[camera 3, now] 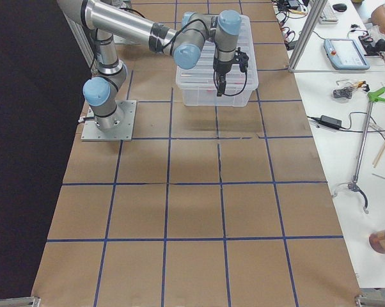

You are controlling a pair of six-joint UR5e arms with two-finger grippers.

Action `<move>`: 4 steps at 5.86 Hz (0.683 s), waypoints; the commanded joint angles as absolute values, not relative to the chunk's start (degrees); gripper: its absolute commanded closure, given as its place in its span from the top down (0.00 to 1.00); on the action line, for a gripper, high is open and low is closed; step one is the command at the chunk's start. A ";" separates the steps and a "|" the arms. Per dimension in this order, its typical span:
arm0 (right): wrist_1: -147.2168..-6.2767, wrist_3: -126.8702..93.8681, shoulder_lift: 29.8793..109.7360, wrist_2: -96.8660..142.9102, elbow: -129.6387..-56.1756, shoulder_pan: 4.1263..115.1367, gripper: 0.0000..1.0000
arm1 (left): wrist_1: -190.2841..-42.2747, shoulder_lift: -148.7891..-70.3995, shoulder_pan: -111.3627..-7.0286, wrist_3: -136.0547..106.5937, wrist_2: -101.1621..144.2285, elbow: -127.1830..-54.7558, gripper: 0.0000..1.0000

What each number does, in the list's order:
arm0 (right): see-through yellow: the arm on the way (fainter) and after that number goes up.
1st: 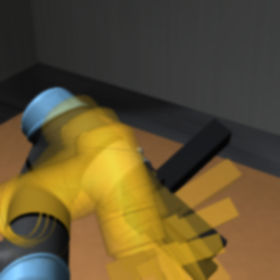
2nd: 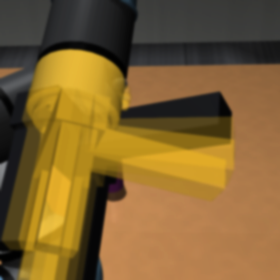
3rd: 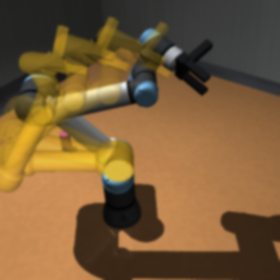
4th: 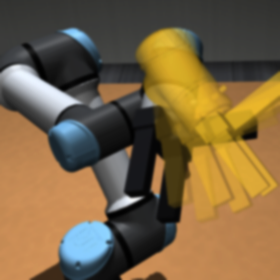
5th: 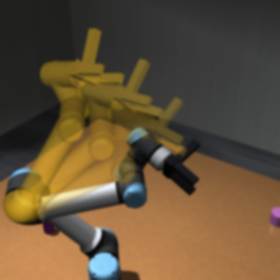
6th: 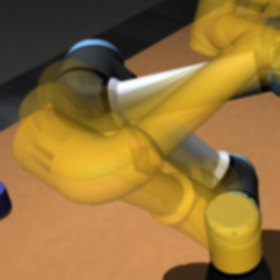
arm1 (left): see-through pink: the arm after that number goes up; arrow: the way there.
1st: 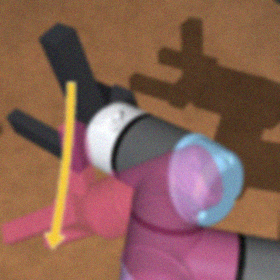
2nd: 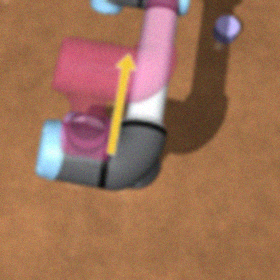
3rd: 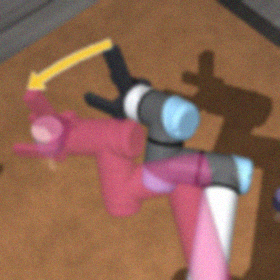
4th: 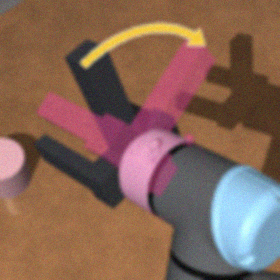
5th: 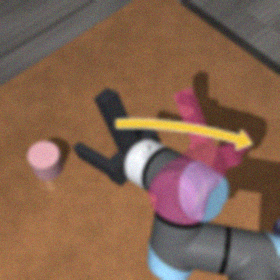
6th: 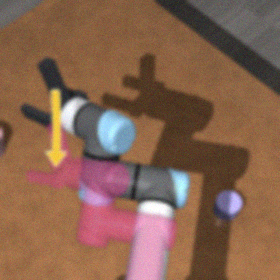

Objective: Place red block in blue tray from box

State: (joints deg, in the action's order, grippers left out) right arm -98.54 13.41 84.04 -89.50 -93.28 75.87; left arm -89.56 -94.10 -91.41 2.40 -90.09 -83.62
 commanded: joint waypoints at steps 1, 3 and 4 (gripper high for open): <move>-87.70 2.80 83.94 -90.52 -83.30 83.44 1.00 | -89.56 -94.04 -91.49 2.46 -90.09 -83.67 0.98; -82.71 -8.74 84.02 -90.79 -79.11 92.33 1.00 | -89.56 -94.04 -91.49 2.37 -90.09 -83.67 0.98; -82.44 -9.75 83.85 -90.62 -79.80 93.50 1.00 | -89.56 -94.04 -91.49 2.37 -90.09 -83.67 0.98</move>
